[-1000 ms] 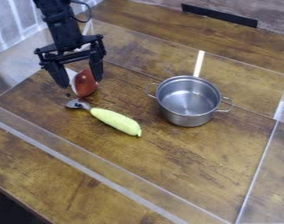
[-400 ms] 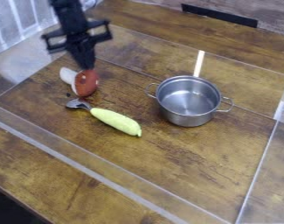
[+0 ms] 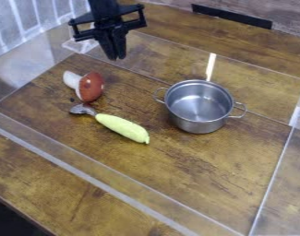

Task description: Put the mushroom in the silver pot

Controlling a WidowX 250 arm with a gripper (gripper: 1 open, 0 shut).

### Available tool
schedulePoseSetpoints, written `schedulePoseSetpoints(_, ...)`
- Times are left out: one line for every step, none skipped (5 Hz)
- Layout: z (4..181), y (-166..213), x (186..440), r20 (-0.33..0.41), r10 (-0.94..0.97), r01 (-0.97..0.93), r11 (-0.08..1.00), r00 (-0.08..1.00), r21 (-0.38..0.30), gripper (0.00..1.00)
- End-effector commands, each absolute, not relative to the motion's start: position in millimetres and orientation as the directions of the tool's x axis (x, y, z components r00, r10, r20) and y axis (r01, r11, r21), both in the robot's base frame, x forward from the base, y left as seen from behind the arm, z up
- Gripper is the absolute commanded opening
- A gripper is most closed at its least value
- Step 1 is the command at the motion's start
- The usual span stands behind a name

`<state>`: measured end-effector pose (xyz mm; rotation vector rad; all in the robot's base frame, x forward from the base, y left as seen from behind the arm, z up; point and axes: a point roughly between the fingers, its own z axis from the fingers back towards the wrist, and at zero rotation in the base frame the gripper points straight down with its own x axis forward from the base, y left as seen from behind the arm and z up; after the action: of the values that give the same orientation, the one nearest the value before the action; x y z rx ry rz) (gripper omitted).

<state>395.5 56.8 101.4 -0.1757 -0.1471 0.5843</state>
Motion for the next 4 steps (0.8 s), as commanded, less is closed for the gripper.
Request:
schedulePoseSetpoints(110.4,62,397,0.131,0.579,-0.546,0.808,0.804,-0.220,1.00)
schedulePoseSetpoints(99.7,70,395,0.128,0.627,-0.597,0.774,0.768,-0.211,1.00)
schedulePoseSetpoints(88.2,79,392,0.130,0.671,-0.642,0.739,0.730,-0.207,1.00)
schedulePoseSetpoints(77.6,84,391,0.128,0.693,-0.667,0.718,0.709,-0.199,1.00)
